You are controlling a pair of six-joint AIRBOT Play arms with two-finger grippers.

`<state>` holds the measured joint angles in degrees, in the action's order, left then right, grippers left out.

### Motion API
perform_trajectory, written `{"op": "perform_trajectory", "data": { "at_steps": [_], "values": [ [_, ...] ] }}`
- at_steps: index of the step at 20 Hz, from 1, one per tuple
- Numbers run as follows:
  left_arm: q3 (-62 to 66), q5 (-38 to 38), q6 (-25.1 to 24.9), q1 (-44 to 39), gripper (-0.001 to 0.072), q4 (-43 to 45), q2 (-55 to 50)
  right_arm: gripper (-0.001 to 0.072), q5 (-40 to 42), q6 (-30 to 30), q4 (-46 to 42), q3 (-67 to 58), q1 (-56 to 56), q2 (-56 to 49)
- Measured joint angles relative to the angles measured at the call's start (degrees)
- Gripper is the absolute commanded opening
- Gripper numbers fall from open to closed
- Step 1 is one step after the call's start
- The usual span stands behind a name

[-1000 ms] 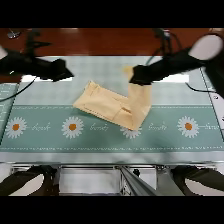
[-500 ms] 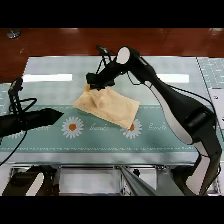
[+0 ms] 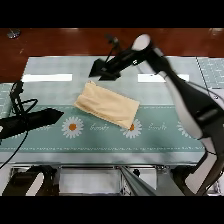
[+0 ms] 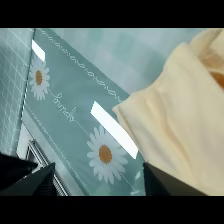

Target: Fold the shirts.

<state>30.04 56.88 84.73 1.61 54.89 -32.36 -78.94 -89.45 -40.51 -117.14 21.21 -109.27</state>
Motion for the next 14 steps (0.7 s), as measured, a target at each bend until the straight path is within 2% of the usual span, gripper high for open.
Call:
{"op": "perform_trajectory", "data": {
  "at_steps": [2,4,5,7,10,12,14],
  "values": [
    [-0.07,-0.37,0.00,0.00,0.0021,-0.02,-0.31,0.0630,-5.99,0.63,-8.68,3.15,-6.58,8.52],
    [-0.09,-0.63,0.00,0.00,0.0021,-0.04,-0.50,0.0630,-7.56,0.50,-18.18,12.31,-11.67,18.67],
    [-0.11,-0.63,0.00,0.00,0.0020,-0.02,-0.50,0.0629,-5.77,-0.63,-22.53,20.22,-14.19,24.79],
    [-0.11,-0.83,0.00,0.00,0.0020,-0.02,-0.61,0.0626,3.21,-4.94,-27.19,39.45,-18.03,36.68],
    [-0.11,-0.98,0.00,0.00,0.0020,-0.02,-0.61,0.0616,19.98,-10.69,-20.94,67.91,-20.46,49.27],
    [-0.11,-0.98,0.00,0.00,0.0020,-0.02,-0.66,0.0616,27.12,-8.61,-11.21,79.76,-19.71,51.52],
    [-0.11,-0.98,0.00,0.00,0.0020,-0.02,-0.70,0.0616,30.67,-4.17,-3.08,85.50,-17.77,49.86]
  ]
}}
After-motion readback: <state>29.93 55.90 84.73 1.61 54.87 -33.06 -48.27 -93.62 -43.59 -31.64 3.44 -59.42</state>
